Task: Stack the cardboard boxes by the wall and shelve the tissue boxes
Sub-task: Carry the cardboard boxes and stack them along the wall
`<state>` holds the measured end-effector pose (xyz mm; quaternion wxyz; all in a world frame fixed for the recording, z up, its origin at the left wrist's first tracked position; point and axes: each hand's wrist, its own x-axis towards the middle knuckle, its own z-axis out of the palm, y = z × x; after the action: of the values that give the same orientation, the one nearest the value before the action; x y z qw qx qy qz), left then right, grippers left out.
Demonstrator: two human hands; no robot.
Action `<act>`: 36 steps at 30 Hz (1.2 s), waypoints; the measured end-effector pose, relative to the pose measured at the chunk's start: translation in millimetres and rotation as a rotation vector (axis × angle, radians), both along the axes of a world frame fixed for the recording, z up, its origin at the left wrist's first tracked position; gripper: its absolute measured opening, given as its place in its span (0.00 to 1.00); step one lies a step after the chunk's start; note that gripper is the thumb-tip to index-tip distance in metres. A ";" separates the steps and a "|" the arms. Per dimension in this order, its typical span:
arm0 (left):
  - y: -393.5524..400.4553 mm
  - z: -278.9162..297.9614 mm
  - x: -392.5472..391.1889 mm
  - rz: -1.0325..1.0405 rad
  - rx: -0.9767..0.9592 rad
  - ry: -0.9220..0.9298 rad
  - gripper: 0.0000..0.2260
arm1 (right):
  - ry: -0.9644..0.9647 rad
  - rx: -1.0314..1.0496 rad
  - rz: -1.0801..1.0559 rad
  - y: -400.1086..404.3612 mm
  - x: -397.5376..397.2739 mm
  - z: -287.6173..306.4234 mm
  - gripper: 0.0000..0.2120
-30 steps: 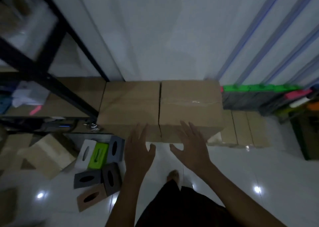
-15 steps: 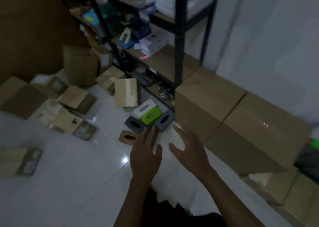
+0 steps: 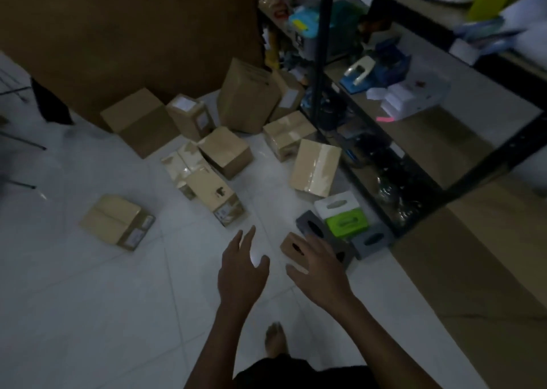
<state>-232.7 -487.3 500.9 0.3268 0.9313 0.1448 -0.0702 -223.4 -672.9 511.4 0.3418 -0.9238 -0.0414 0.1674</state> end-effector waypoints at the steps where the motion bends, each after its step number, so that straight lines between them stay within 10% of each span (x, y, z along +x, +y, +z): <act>1: 19.8 -1.6 12.8 0.022 -0.008 0.009 0.32 | 0.010 -0.009 0.014 19.4 13.9 -1.5 0.32; 18: 283.3 -49.3 280.1 0.065 -0.119 0.224 0.32 | 0.269 0.007 0.067 248.8 275.2 -62.9 0.30; 26: 381.6 -103.3 423.3 -0.143 -0.078 0.326 0.30 | 0.565 0.403 -0.443 333.4 402.6 -106.7 0.22; 36: 452.7 -212.7 557.8 -0.476 0.023 0.535 0.30 | 0.658 0.324 -0.809 379.8 444.6 -208.5 0.24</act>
<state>325.1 -34.7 288.2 0.2411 0.8912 0.0050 -0.3841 221.3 -293.0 302.9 0.5116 -0.7005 0.4014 0.2942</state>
